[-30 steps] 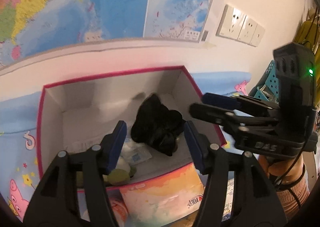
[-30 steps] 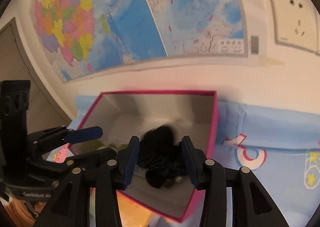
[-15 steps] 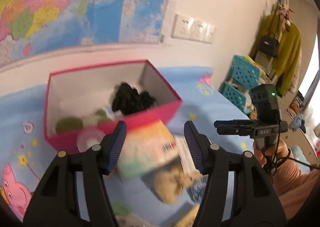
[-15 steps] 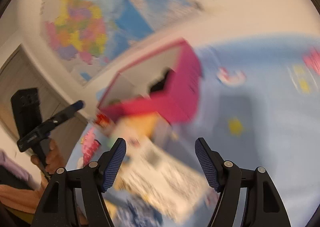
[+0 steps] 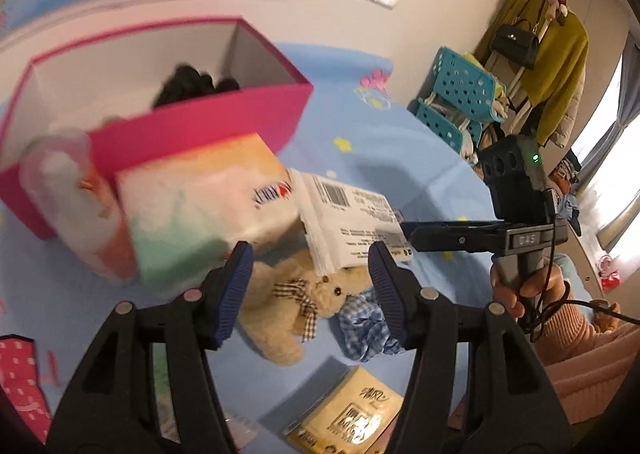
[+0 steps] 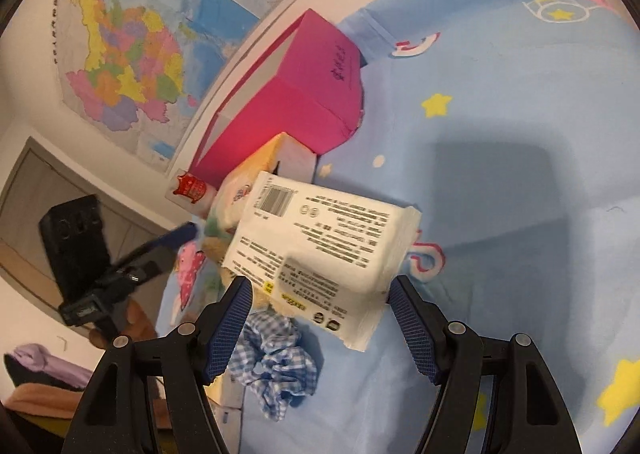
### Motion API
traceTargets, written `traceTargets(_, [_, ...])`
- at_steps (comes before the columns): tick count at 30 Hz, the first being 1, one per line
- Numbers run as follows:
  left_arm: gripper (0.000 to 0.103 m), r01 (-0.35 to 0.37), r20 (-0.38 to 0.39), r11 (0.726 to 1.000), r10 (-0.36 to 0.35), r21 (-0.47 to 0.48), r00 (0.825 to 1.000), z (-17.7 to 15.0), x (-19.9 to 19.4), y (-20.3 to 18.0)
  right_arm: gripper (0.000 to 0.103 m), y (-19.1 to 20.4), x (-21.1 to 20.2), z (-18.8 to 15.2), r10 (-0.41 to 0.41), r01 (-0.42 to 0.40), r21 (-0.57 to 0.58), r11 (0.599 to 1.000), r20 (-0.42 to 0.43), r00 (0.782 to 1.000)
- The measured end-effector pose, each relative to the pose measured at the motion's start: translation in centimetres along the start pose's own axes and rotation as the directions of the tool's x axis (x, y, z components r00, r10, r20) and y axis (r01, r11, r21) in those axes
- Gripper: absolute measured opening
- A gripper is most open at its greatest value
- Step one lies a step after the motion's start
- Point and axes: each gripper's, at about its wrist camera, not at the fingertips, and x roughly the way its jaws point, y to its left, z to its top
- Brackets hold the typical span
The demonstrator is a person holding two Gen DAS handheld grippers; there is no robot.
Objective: Organize soft objects
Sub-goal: 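Grasp the white wet-wipe pack beside the teddy bear with the right gripper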
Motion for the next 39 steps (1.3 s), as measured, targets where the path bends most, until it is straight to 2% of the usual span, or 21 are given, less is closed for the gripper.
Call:
traceTargets(2, [0.061, -0.02, -0.003, 1.0, 0.02, 0.015, 1.0, 0.0, 0.7, -0.3, 0.074, 0.0, 0.1, 0.0, 0.011, -0.011, 0.0, 1.0, 0.003, 1.0])
traceTargets(4, [0.061, 0.004, -0.022, 1.0, -0.004, 0.002, 1.0, 0.2, 1.2, -0.4, 0.074, -0.1, 0.1, 0.0, 0.027, -0.027, 0.007, 1.0, 0.007, 1.0])
traceTargets(7, [0.061, -0.014, -0.028, 1.0, 0.015, 0.023, 1.0, 0.1, 1.4, -1.1, 0.074, -0.1, 0.2, 0.2, 0.029, -0.029, 0.006, 1.0, 0.007, 1.0])
traceTargets(14, [0.061, -0.026, -0.047, 0.998, 0.029, 0.063, 0.998, 0.0, 2.0, -2.7, 0.075, 0.5, 0.5, 0.2, -0.005, 0.005, -0.034, 0.999, 0.0, 1.0])
traceTargets(17, [0.061, -0.052, -0.056, 0.995, 0.057, 0.08, 0.997, -0.2, 2.3, -3.0, 0.075, 0.7, 0.6, 0.2, -0.016, 0.016, -0.051, 0.999, -0.002, 1.0])
traceTargets(22, [0.06, -0.019, -0.085, 0.998, 0.025, 0.063, 0.996, 0.2, 3.1, -2.8, 0.075, 0.5, 0.6, 0.2, -0.004, 0.004, -0.051, 0.999, 0.004, 1.0])
traceTargets(23, [0.059, -0.024, -0.088, 0.998, 0.029, 0.059, 0.996, 0.3, 3.3, -2.8, 0.075, 0.6, 0.7, 0.2, -0.006, 0.006, -0.054, 0.999, 0.005, 1.0])
traceTargets(25, [0.046, -0.015, -0.096, 0.999, 0.019, 0.051, 0.995, 0.4, 3.6, -2.8, 0.075, 0.7, 0.7, 0.2, -0.013, 0.013, -0.063, 0.998, 0.006, 1.0])
traceTargets(29, [0.036, -0.031, -0.088, 0.999, 0.032, 0.006, 0.996, 0.5, 3.6, -2.1, 0.075, 0.8, 0.7, 0.1, -0.012, 0.012, -0.065, 0.998, 0.007, 1.0])
traceTargets(32, [0.026, -0.045, -0.052, 0.999, 0.045, -0.004, 0.998, 0.3, 2.7, -1.9, 0.075, 0.9, 0.6, 0.0, -0.012, 0.012, -0.064, 0.998, 0.007, 1.0])
traceTargets(34, [0.009, -0.07, -0.023, 0.998, 0.069, -0.003, 0.997, 0.0, 1.9, -1.7, 0.075, 0.8, 0.5, -0.1, -0.026, 0.026, -0.064, 0.998, 0.005, 1.0])
traceTargets(36, [0.008, -0.047, -0.018, 0.999, 0.046, -0.019, 0.999, -0.4, 1.3, -1.0, 0.074, 0.6, 0.3, -0.2, -0.027, 0.028, -0.066, 0.997, 0.005, 1.0])
traceTargets(39, [0.006, -0.05, -0.027, 0.998, 0.048, -0.045, 0.998, -0.9, 1.1, -0.4, 0.074, 0.6, 0.2, -0.3, -0.033, 0.033, -0.064, 0.997, 0.006, 0.999])
